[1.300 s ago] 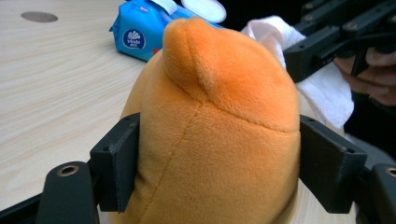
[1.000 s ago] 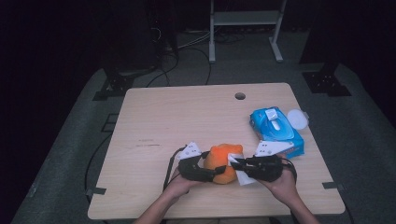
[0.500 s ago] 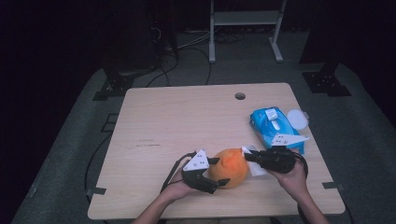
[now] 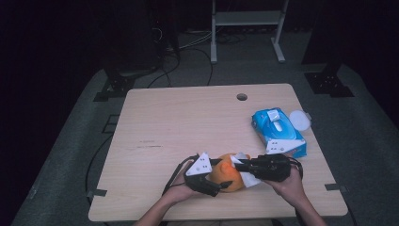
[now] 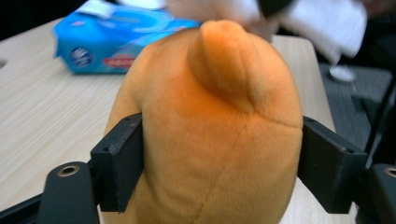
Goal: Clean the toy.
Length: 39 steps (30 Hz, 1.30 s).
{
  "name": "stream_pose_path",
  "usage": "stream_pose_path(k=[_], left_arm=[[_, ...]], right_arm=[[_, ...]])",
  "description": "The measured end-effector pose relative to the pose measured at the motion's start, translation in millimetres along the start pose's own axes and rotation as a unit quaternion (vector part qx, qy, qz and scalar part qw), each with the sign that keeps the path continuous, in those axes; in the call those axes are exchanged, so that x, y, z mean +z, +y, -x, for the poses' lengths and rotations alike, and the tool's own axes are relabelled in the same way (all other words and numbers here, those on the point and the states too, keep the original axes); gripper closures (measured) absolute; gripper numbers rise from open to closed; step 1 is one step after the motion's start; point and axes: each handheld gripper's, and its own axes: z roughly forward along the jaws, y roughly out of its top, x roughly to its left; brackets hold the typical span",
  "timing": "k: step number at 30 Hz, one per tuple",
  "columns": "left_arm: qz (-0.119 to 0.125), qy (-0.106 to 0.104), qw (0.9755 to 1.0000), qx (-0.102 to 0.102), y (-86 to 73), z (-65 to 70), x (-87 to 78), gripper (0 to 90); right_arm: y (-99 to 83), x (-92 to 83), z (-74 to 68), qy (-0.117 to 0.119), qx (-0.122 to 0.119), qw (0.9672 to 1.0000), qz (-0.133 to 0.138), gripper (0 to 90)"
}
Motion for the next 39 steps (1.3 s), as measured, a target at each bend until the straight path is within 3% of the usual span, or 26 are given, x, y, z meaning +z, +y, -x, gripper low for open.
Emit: stream_pose_path(k=[2,4,8,11,12,15,17,20,22,23,27,31,33,36,39], left_arm=[[-0.008,-0.002,0.9992,0.039,1.7,8.1,2.5,24.1],[-0.014,-0.003,0.9983,0.056,2.1,11.5,3.3,25.0],[-0.015,-0.006,0.9986,0.051,1.5,10.5,3.1,25.9],[-0.010,-0.007,0.9990,0.043,0.7,9.4,3.3,25.8],[-0.009,-0.007,0.9992,0.039,0.7,9.2,3.6,25.5],[-0.009,-0.006,0.9991,0.041,0.8,9.6,5.7,23.7],[-0.008,-0.006,0.9993,0.035,0.9,10.0,7.5,21.3],[-0.012,-0.008,0.9989,0.045,1.2,11.6,7.6,19.9],[-0.018,-0.010,0.9984,0.052,1.1,12.1,6.1,19.9],[-0.019,-0.011,0.9984,0.052,1.3,12.2,5.6,20.2],[-0.016,-0.020,0.9983,0.052,3.1,11.8,5.0,22.8],[-0.015,-0.020,0.9982,0.055,3.6,11.2,4.8,24.3],[-0.019,-0.018,0.9981,0.056,4.2,10.9,4.3,25.9],[-0.018,-0.012,0.9985,0.050,4.1,9.2,3.6,28.5],[-0.008,-0.007,0.9996,0.024,3.3,5.4,4.1,29.4]], right_arm=[[2.7,2.7,-4.2,-0.007,-0.012,0.9999,-0.005,80.2],[0.9,4.5,-1.3,-0.018,-0.008,0.9997,-0.014,80.4],[-9.2,-2.2,18.9,-0.052,0.016,0.9982,-0.023,80.4],[-15.5,-11.2,31.6,-0.093,0.026,0.9947,-0.037,80.4],[-17.3,-13.5,34.3,-0.095,0.033,0.9942,-0.038,80.4],[-15.8,-13.1,31.1,-0.082,0.035,0.9952,-0.039,80.7],[-10.4,-7.6,20.0,-0.052,0.028,0.9977,-0.033,80.7],[-1.2,4.9,-0.2,-0.010,-0.004,0.9994,-0.033,80.7],[1.4,10.8,-7.2,-0.018,-0.023,0.9987,-0.043,80.7],[1.0,11.3,-6.0,-0.019,-0.021,0.9986,-0.044,80.8],[-8.8,4.6,15.1,-0.040,0.015,0.9984,-0.037,80.8],[-17.8,-7.0,34.0,-0.075,0.041,0.9955,-0.040,80.8],[-21.8,-11.8,41.0,-0.077,0.054,0.9944,-0.048,80.8],[-23.3,-18.1,43.1,-0.085,0.056,0.9936,-0.049,81.0],[-18.0,-17.3,35.7,-0.066,0.055,0.9956,-0.038,81.1]])
